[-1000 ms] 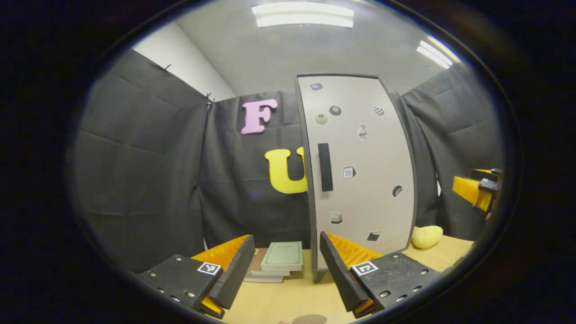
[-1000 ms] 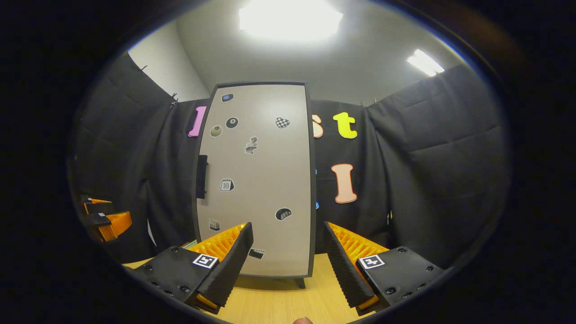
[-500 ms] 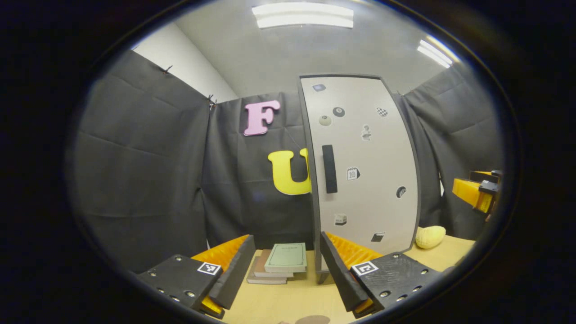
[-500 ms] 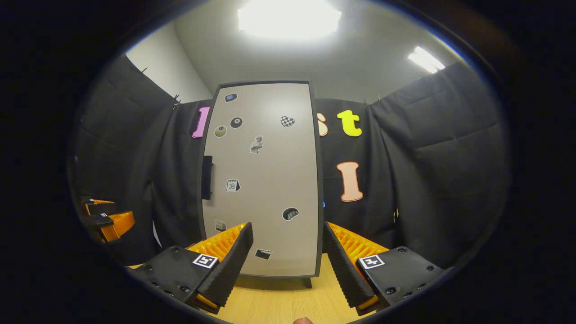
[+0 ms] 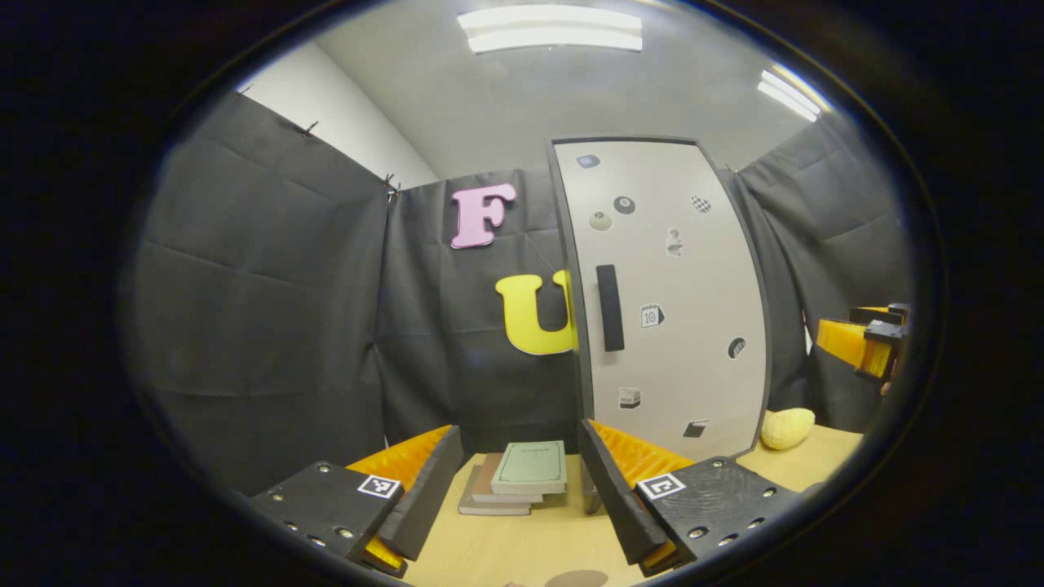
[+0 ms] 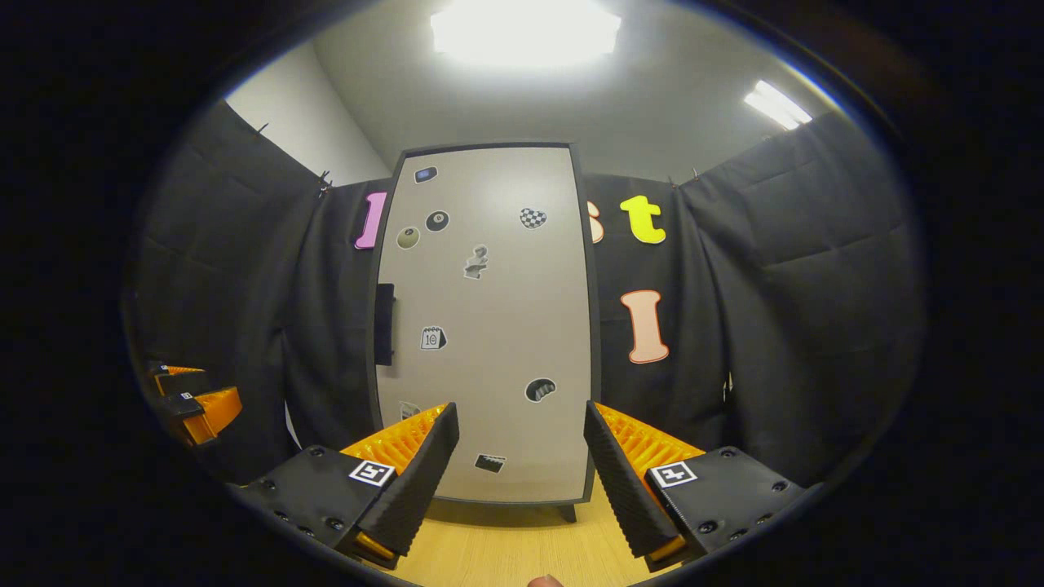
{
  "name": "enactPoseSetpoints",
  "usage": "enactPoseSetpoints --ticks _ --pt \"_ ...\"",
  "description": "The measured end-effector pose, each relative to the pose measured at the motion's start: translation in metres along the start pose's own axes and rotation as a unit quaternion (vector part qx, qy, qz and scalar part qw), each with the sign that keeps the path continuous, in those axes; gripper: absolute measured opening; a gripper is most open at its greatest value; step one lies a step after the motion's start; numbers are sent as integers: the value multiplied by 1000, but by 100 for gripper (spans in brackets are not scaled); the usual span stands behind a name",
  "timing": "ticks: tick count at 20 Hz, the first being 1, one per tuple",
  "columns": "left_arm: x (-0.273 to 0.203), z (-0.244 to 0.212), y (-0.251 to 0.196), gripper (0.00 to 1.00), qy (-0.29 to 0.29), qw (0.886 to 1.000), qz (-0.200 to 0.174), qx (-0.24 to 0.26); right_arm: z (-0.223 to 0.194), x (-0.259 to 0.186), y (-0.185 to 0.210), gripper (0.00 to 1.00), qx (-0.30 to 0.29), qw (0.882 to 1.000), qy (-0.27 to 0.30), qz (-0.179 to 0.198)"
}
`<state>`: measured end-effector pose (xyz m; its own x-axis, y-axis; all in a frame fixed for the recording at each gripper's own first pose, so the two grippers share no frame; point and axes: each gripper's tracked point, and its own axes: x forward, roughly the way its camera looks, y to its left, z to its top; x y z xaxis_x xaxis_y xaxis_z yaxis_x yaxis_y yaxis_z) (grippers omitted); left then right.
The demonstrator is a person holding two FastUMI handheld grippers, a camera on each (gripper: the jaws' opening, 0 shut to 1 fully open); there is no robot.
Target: Open the cabinet door with the right hand, grasp the bottle in the cabinet with the left hand and place it on the coaster, then close the cabinet door with the right hand.
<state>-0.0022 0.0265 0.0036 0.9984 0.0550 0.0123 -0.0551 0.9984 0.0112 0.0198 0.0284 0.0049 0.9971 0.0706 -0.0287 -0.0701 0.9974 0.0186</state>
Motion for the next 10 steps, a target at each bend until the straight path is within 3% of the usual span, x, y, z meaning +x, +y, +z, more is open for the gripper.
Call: enactPoseSetpoints --ticks 10 --pt "-20 -14 62 89 18 998 62 6 34 45 45 98 5 999 -11 46"
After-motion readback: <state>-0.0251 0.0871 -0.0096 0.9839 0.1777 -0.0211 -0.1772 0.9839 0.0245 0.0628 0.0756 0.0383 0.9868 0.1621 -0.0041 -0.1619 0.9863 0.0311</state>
